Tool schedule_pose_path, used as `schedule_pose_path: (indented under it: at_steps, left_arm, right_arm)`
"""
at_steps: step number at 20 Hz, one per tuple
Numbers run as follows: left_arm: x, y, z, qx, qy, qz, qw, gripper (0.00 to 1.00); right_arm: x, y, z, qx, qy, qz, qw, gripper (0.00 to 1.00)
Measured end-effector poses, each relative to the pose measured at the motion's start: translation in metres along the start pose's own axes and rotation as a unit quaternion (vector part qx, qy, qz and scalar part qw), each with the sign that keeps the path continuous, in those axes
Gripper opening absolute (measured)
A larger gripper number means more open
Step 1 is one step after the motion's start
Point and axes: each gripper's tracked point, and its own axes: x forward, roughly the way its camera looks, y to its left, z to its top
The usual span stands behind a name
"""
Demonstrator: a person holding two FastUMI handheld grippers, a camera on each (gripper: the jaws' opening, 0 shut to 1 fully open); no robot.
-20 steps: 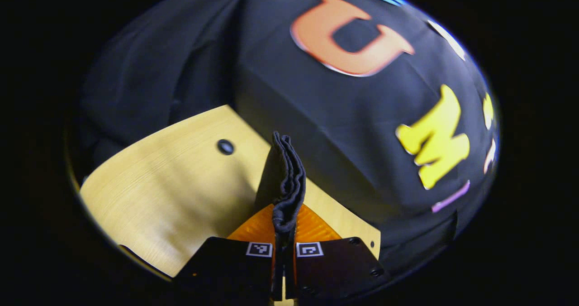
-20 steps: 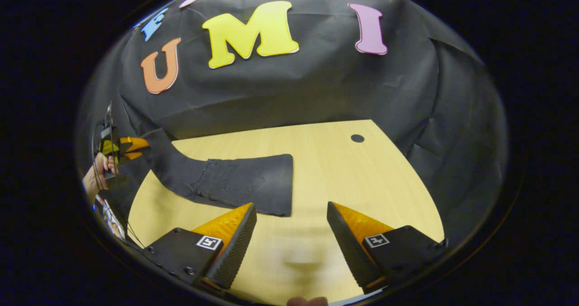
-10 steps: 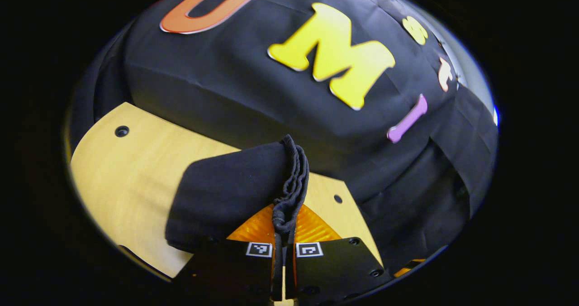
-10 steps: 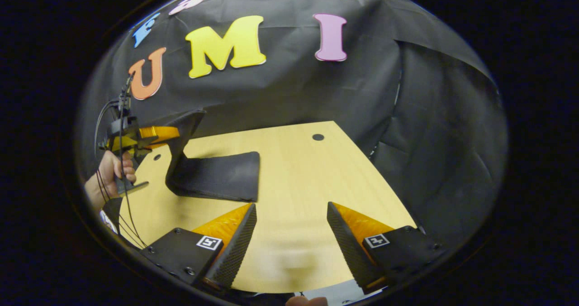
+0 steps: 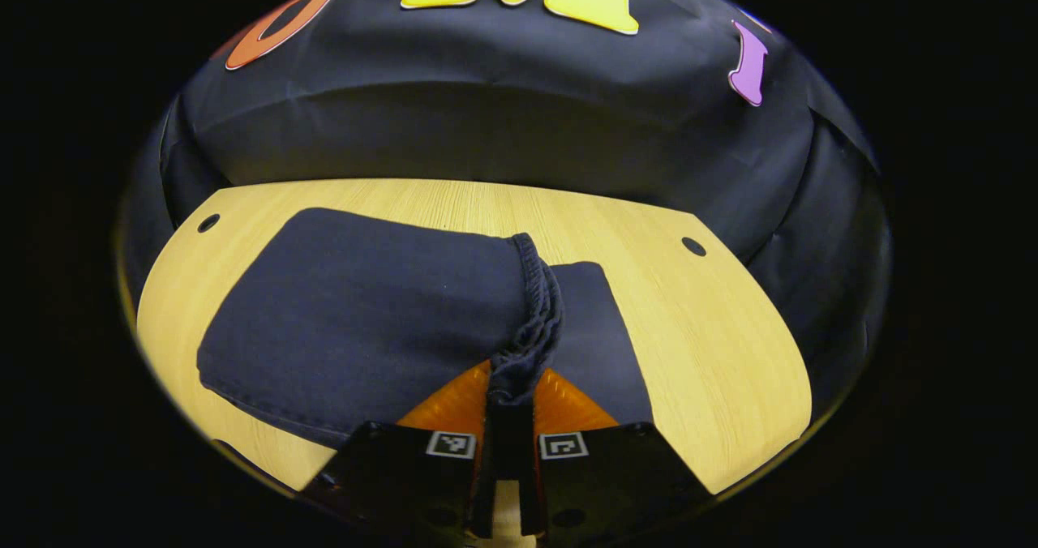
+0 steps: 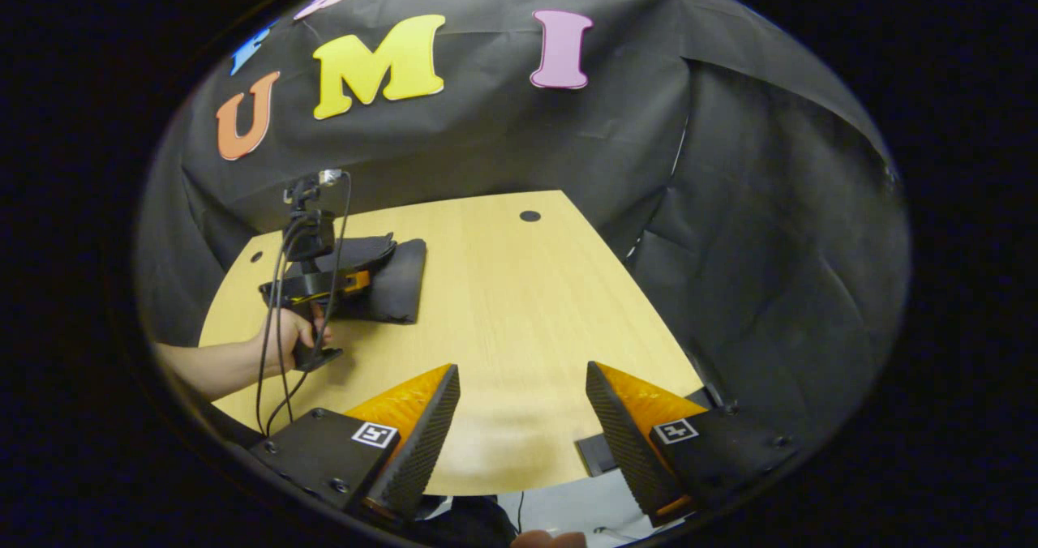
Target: Grasp the waist and the cuffs of the jeans and fold them to make the two legs overlap; first hold the waist and fold one-third of the jeans toward the cuffs, then hold the cuffs and fold the remaining one-third in the same direction to finish folding.
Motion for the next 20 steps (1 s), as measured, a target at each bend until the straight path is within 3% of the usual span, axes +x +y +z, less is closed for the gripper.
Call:
schedule_pose_path:
  at_steps: [2, 3, 5, 6, 9, 12, 13, 15, 16, 17, 18, 20]
  left_arm:
    - [-0.002, -0.019, -0.001, 0.002, -0.009, 0.009, 1.0, 0.35]
    - [-0.009, -0.025, 0.001, 0.004, -0.011, 0.008, 1.0, 0.3]
    - [-0.032, -0.038, 0.014, -0.004, -0.028, -0.004, 1.0, 0.82]
    - [-0.052, -0.042, 0.029, -0.005, -0.05, -0.009, 0.999, 0.72]
    - [-0.127, -0.045, 0.09, 0.01, -0.142, -0.031, 0.989, 0.75]
    - [-0.209, -0.031, 0.151, 0.016, -0.23, -0.035, 0.972, 1.0]
    - [-0.238, -0.024, 0.163, 0.01, -0.25, -0.038, 0.967, 0.99]
    - [-0.295, -0.008, 0.182, 0.005, -0.294, -0.031, 0.955, 0.99]
    - [-0.323, 0.0, 0.19, 0.01, -0.316, -0.028, 0.948, 0.88]
    - [-0.348, 0.005, 0.194, 0.023, -0.332, -0.024, 0.943, 0.99]
    - [-0.371, 0.01, 0.194, 0.036, -0.347, -0.016, 0.937, 0.99]
    - [-0.417, 0.019, 0.188, 0.041, -0.368, -0.015, 0.929, 0.98]
  right_arm:
    - [0.008, 0.004, 0.01, -0.011, -0.006, 0.018, 1.0, 0.98]
    - [0.013, 0.007, 0.017, -0.014, -0.012, 0.028, 0.999, 0.98]
    - [0.019, 0.015, 0.039, -0.012, -0.041, 0.041, 0.998, 0.98]
    - [0.02, 0.021, 0.055, -0.012, -0.066, 0.044, 0.997, 0.98]
    - [0.009, 0.04, 0.103, -0.018, -0.151, 0.052, 0.987, 1.0]
    - [-0.018, 0.072, 0.149, -0.024, -0.226, 0.07, 0.971, 0.98]
    - [-0.029, 0.084, 0.16, -0.023, -0.247, 0.081, 0.965, 0.93]
    - [-0.06, 0.111, 0.18, -0.016, -0.289, 0.101, 0.952, 0.93]
    - [-0.075, 0.118, 0.185, -0.012, -0.305, 0.106, 0.946, 0.93]
    - [-0.092, 0.126, 0.185, -0.008, -0.319, 0.11, 0.941, 0.93]
    - [-0.107, 0.134, 0.183, -0.006, -0.328, 0.111, 0.938, 0.98]
    - [-0.132, 0.149, 0.176, -0.009, -0.345, 0.115, 0.932, 0.93]
